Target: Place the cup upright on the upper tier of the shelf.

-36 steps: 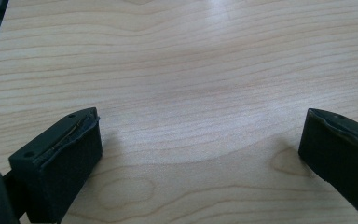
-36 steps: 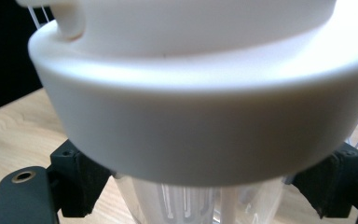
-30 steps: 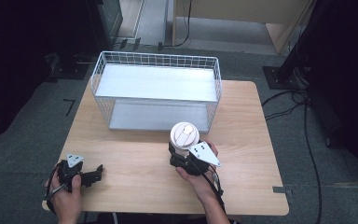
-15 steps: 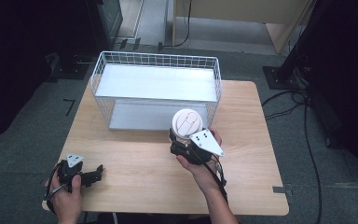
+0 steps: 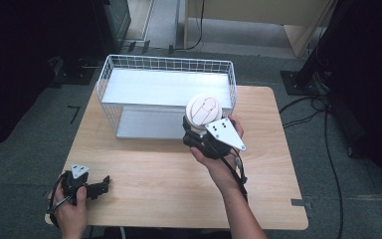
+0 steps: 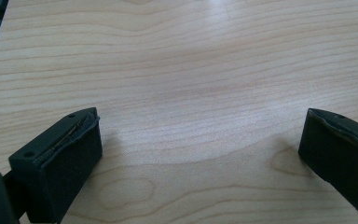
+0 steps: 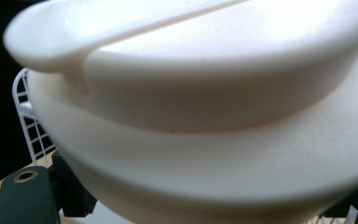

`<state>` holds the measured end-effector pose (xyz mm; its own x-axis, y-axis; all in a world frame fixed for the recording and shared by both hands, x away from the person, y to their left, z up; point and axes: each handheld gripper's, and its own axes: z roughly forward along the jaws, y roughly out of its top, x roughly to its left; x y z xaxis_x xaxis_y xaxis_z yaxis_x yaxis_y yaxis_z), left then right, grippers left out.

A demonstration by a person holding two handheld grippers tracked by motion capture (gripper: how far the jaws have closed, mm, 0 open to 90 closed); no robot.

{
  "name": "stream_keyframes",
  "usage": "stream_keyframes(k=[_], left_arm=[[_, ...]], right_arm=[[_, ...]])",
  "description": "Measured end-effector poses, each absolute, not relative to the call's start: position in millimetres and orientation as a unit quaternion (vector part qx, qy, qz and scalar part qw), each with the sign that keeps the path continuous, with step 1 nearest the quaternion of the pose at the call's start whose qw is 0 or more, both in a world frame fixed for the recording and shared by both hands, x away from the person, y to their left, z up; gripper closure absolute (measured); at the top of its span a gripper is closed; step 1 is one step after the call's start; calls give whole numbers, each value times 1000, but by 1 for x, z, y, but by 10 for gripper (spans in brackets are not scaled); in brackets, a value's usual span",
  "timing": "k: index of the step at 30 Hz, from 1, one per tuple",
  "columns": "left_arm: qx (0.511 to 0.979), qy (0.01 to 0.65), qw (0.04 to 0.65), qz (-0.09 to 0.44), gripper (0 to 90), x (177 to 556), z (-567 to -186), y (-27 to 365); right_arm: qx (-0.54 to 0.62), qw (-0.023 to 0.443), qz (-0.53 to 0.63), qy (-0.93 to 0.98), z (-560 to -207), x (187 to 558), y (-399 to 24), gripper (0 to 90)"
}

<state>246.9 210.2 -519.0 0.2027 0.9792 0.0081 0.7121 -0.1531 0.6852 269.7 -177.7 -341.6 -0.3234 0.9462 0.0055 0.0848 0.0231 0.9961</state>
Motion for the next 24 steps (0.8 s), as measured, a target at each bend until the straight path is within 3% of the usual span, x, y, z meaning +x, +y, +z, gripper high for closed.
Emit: stream_keyframes(k=[15,24], left_arm=[[722,586,283,236,0,247,-519,210],[722,586,283,235,0,247,-519,210]], right_arm=[[426,401,558,588,-297,285,-180,156],[428,411,551,586,-278,312,-175,156]])
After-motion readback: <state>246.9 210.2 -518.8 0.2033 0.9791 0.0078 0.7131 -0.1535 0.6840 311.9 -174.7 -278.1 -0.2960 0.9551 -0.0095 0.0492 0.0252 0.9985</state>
